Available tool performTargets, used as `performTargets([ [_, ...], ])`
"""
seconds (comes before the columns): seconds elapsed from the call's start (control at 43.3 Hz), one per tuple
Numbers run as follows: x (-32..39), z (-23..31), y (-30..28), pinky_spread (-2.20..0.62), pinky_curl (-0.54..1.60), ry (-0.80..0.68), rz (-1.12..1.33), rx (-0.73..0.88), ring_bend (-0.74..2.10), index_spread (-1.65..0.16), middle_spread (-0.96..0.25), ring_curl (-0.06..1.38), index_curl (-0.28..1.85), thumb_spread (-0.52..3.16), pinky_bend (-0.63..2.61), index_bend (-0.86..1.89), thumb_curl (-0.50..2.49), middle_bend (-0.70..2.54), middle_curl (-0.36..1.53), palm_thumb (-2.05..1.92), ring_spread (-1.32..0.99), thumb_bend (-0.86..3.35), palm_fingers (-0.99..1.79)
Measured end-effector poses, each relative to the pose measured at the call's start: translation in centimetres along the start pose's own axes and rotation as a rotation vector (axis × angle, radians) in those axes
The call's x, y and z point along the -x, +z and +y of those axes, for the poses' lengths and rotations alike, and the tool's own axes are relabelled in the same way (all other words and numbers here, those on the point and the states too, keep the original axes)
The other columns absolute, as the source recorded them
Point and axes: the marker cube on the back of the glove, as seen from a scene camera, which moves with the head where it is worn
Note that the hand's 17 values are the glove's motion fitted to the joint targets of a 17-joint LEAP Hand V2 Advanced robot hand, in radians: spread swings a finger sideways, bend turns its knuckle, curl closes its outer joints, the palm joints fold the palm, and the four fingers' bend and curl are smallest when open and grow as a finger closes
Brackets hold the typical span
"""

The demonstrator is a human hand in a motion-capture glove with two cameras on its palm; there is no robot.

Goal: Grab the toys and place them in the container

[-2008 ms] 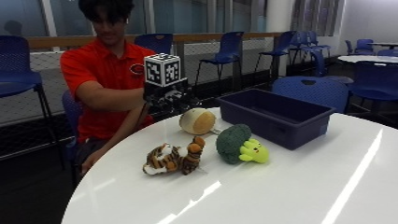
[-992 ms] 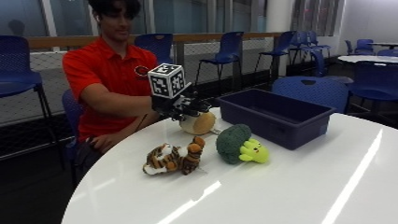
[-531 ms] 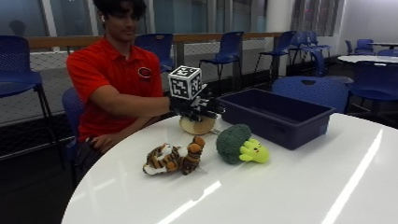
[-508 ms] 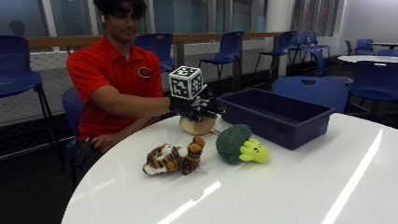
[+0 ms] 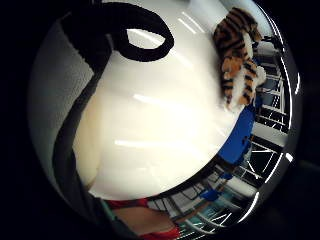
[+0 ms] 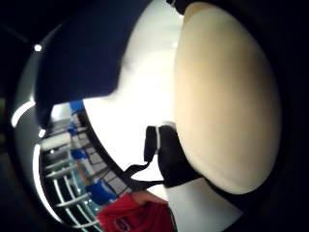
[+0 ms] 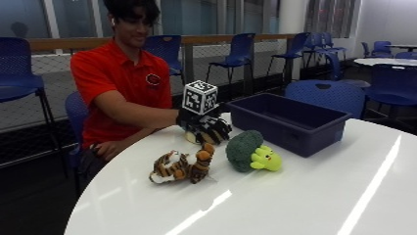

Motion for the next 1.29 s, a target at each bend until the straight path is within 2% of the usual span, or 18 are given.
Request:
performTargets([
  [0.023,0.0,0.1,0.0,0.03,0.44,-0.002,0.004,0.004,0.44,-0.37,-0.09,0.16,0.26,1.10,1.00,0.09,0.20,0.15,0.20,0.04,-0.09,0.01,0.09],
  [0.046,0.1,0.1,0.0,0.04,0.44,-0.004,0.004,0.007,0.40,-0.37,-0.08,0.14,0.26,1.10,1.03,0.11,0.20,0.13,0.19,0.02,-0.08,-0.01,0.02],
  [0.162,0.0,0.0,-0.2,-0.07,0.41,-0.011,-0.030,-0.013,0.58,-0.39,-0.12,0.20,0.26,1.17,0.94,0.16,0.24,0.23,0.23,0.11,-0.17,0.03,0.20],
  [0.185,0.0,0.0,-0.2,-0.13,0.41,-0.016,-0.039,-0.024,0.64,-0.39,-0.15,0.22,0.26,1.21,0.93,0.18,0.26,0.26,0.24,0.16,-0.20,0.06,0.34],
  [0.3,0.2,-0.3,-0.6,-0.28,0.39,-0.045,-0.044,-0.088,0.79,-0.39,-0.23,0.26,0.27,1.28,0.93,0.18,0.34,0.34,0.28,0.41,-0.33,0.20,0.66],
  [0.323,0.3,-0.3,-0.8,-0.29,0.39,-0.050,-0.040,-0.097,0.80,-0.39,-0.25,0.27,0.27,1.26,0.93,0.18,0.36,0.35,0.28,0.45,-0.35,0.22,0.69],
  [0.346,0.3,-0.4,-0.9,-0.30,0.38,-0.056,-0.035,-0.104,0.76,-0.39,-0.25,0.26,0.27,1.29,0.90,0.16,0.34,0.32,0.28,0.35,-0.35,0.16,0.54],
  [0.369,0.3,-0.4,-1.1,-0.32,0.42,-0.063,-0.032,-0.111,0.85,-0.40,-0.27,0.32,0.33,1.20,0.93,0.28,0.41,0.41,0.32,0.55,-0.39,0.26,0.80],
  [0.439,0.0,-0.3,-1.9,-0.35,0.40,-0.075,-0.025,-0.117,0.88,-0.41,-0.31,0.32,0.33,1.11,0.91,0.31,0.46,0.47,0.34,0.64,-0.44,0.29,0.94],
  [0.6,-1.5,-0.8,-4.5,-0.39,0.43,-0.036,-0.039,-0.102,0.97,-0.42,-0.37,0.39,0.41,0.91,0.92,0.36,0.56,0.56,0.41,0.72,-0.51,0.31,0.97],
  [0.716,-2.8,-3.6,-9.7,-0.40,0.46,0.046,-0.052,-0.140,1.02,-0.43,-0.40,0.44,0.46,0.77,0.95,0.38,0.62,0.62,0.46,0.75,-0.53,0.31,0.99],
  [0.854,-1.5,-6.3,-15.5,-0.41,0.48,0.056,0.003,-0.184,1.05,-0.44,-0.43,0.47,0.51,0.64,0.98,0.40,0.68,0.66,0.51,0.75,-0.56,0.30,0.96],
  [1.039,3.8,-10.5,-22.0,-0.42,0.50,-0.002,0.069,-0.239,1.08,-0.45,-0.45,0.52,0.59,0.51,1.01,0.43,0.74,0.70,0.57,0.75,-0.57,0.29,0.91],
  [1.177,8.6,-12.9,-22.6,-0.42,0.51,-0.042,0.049,-0.235,1.10,-0.46,-0.46,0.55,0.65,0.43,1.04,0.45,0.79,0.72,0.62,0.74,-0.58,0.28,0.88],
  [1.293,12.7,-14.2,-22.2,-0.42,0.52,-0.178,0.094,-0.226,1.11,-0.47,-0.47,0.57,0.71,0.39,1.07,0.46,0.82,0.73,0.66,0.73,-0.58,0.28,0.85],
])
